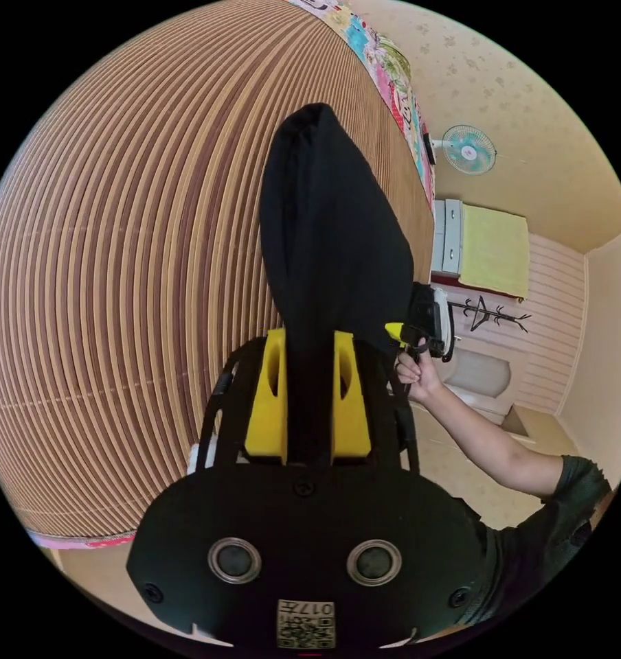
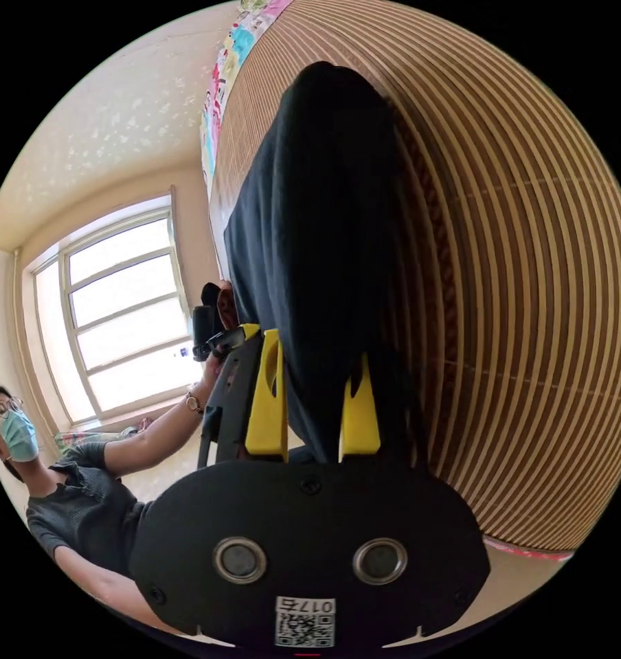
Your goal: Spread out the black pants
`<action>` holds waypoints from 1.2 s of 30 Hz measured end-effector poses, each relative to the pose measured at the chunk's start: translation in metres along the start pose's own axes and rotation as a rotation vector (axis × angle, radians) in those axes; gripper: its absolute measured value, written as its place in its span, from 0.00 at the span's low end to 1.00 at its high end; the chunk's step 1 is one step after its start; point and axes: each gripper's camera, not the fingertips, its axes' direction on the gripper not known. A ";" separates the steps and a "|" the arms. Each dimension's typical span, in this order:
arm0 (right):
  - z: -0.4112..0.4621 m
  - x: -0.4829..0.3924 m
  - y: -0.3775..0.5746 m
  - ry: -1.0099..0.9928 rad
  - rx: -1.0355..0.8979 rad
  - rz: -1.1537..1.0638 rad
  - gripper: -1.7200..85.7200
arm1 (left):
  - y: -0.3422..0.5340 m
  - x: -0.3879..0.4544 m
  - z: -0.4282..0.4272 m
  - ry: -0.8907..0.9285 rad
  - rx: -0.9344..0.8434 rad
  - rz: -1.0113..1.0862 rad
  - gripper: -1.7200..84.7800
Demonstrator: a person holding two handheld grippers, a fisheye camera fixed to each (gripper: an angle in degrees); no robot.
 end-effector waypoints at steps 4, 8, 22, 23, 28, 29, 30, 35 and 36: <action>0.015 -0.050 0.019 -0.022 -0.088 -0.088 0.09 | 0.018 0.014 -0.016 -0.057 -0.021 0.003 0.10; 0.062 -0.124 0.036 -0.023 -0.179 -0.151 0.08 | 0.064 0.031 -0.069 -0.142 -0.021 0.025 0.10; 0.371 -0.457 -0.019 -0.327 -0.336 -0.400 0.08 | 0.223 0.043 -0.511 -0.468 0.256 0.018 0.10; 0.400 -0.478 -0.032 -0.300 -0.324 -0.412 0.08 | 0.221 0.041 -0.548 -0.514 0.266 0.004 0.10; 0.486 -0.476 -0.074 0.039 -0.331 -0.279 0.08 | 0.213 -0.035 -0.643 -0.665 0.492 -0.350 0.14; 0.490 -0.470 -0.076 0.123 -0.367 -0.305 0.07 | 0.227 -0.062 -0.646 -0.639 0.623 -0.479 0.15; 0.487 -0.468 -0.076 0.142 -0.385 -0.331 0.07 | 0.245 -0.086 -0.635 -0.569 0.760 -0.576 0.15; 0.365 -0.395 -0.071 0.245 -0.531 -0.461 0.03 | 0.258 -0.163 -0.494 -0.330 0.790 -0.491 0.14; 0.342 -0.381 -0.072 0.280 -0.528 -0.436 0.03 | 0.258 -0.176 -0.450 -0.349 0.719 -0.494 0.14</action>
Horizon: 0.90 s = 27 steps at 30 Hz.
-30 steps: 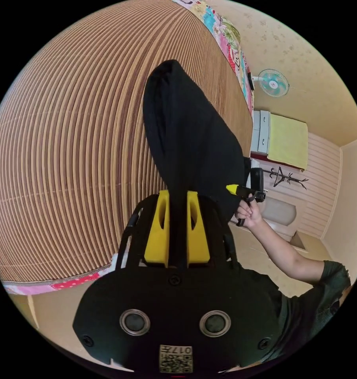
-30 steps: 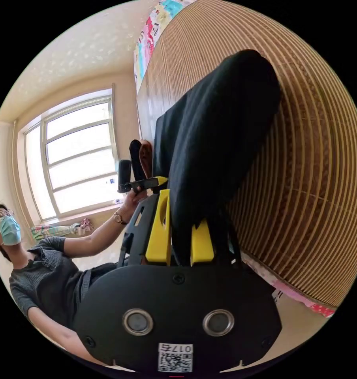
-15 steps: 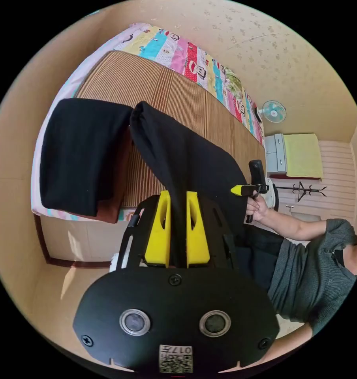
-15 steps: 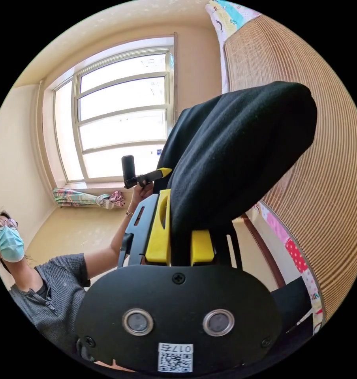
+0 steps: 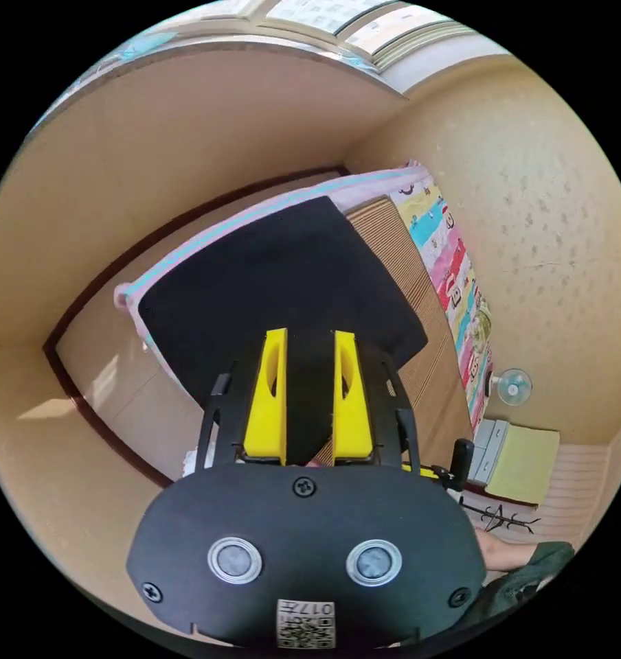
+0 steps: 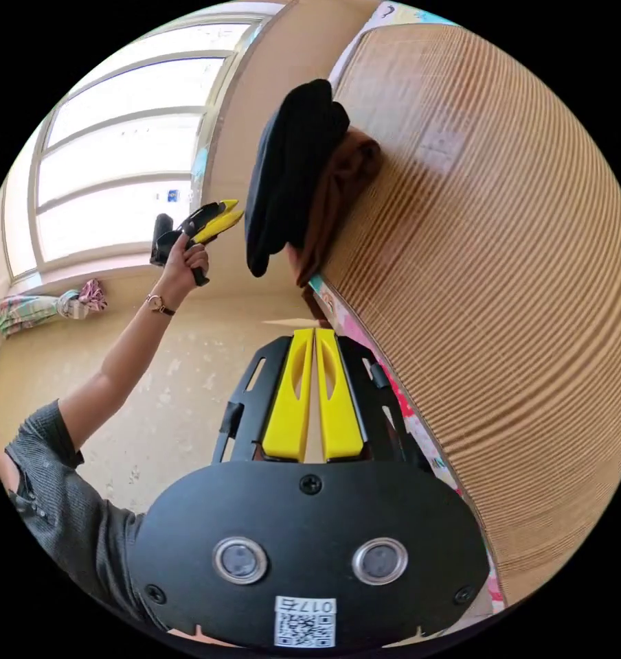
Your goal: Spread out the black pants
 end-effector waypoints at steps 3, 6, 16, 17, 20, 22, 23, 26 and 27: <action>-0.093 0.077 0.094 0.111 0.036 0.233 0.03 | 0.076 -0.014 0.054 0.000 0.002 -0.029 0.13; -0.202 0.108 0.192 0.174 0.219 0.476 0.03 | 0.152 -0.023 0.077 0.102 0.062 -0.133 0.13; -0.378 0.008 0.380 0.232 0.800 0.694 0.02 | 0.288 0.064 0.228 0.133 -0.096 -0.031 0.02; -0.381 0.004 0.390 0.236 0.806 0.710 0.02 | 0.283 0.085 0.246 0.171 -0.112 0.031 0.01; -0.390 -0.002 0.416 0.227 0.861 0.753 0.02 | 0.265 0.156 0.276 0.136 -0.114 0.268 0.01; -0.398 0.000 0.433 0.216 0.899 0.797 0.02 | 0.262 0.197 0.285 0.116 -0.093 0.434 0.01; -0.403 0.002 0.444 0.212 0.925 0.822 0.02 | 0.263 0.219 0.289 0.110 -0.074 0.510 0.01; -0.421 0.014 0.467 0.184 0.984 0.858 0.02 | 0.274 0.256 0.296 0.147 -0.020 0.603 0.01; -0.424 0.017 0.472 0.177 0.997 0.862 0.02 | 0.284 0.266 0.299 0.167 0.003 0.620 0.01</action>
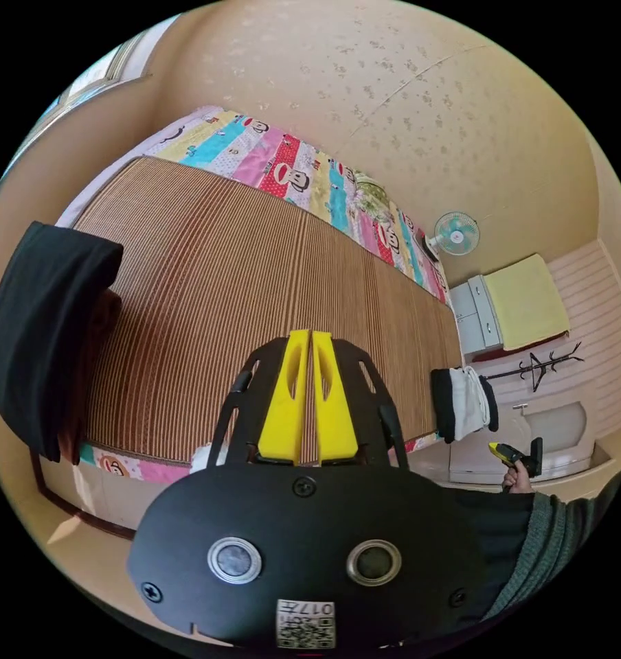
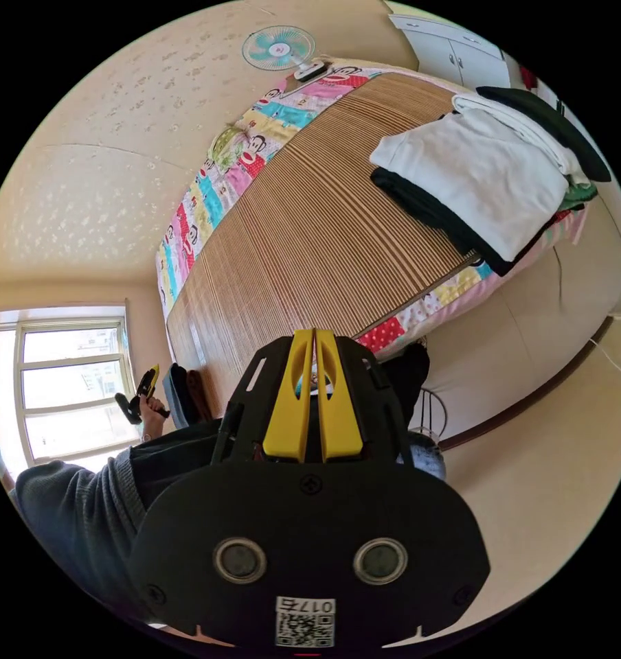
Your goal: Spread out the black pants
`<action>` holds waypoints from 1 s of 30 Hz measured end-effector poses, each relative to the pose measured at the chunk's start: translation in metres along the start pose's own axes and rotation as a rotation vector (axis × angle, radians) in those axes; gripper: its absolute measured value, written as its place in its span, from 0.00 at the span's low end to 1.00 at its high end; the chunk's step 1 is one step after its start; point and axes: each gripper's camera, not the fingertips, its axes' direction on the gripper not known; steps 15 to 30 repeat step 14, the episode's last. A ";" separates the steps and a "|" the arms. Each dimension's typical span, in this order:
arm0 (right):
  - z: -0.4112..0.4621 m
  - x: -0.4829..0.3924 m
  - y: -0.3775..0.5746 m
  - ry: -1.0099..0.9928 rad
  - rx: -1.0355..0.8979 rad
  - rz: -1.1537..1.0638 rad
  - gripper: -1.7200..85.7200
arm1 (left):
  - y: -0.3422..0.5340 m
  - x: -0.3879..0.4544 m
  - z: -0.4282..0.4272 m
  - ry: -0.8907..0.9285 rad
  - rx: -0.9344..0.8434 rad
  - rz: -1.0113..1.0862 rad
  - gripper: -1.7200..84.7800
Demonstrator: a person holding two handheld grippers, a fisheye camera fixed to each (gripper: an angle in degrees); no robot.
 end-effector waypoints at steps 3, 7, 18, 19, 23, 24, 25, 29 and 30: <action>-0.015 0.025 -0.021 -0.047 0.042 0.058 0.03 | 0.019 0.036 0.024 0.010 0.048 0.021 0.01; -0.032 0.064 -0.060 -0.117 0.090 0.138 0.03 | 0.058 0.082 0.081 0.048 0.024 0.006 0.01; -0.048 0.090 -0.175 -0.074 0.053 0.104 0.05 | 0.135 0.182 0.200 0.099 -0.068 0.112 0.01; -0.048 0.090 -0.175 -0.074 0.053 0.104 0.05 | 0.135 0.182 0.200 0.099 -0.068 0.112 0.01; -0.048 0.090 -0.175 -0.074 0.053 0.104 0.05 | 0.135 0.182 0.200 0.099 -0.068 0.112 0.01; -0.048 0.090 -0.175 -0.074 0.053 0.104 0.05 | 0.135 0.182 0.200 0.099 -0.068 0.112 0.01; -0.048 0.090 -0.175 -0.074 0.053 0.104 0.05 | 0.135 0.182 0.200 0.099 -0.068 0.112 0.01; -0.048 0.090 -0.175 -0.074 0.053 0.104 0.05 | 0.135 0.182 0.200 0.099 -0.068 0.112 0.01; -0.048 0.090 -0.175 -0.074 0.053 0.104 0.05 | 0.135 0.182 0.200 0.099 -0.068 0.112 0.01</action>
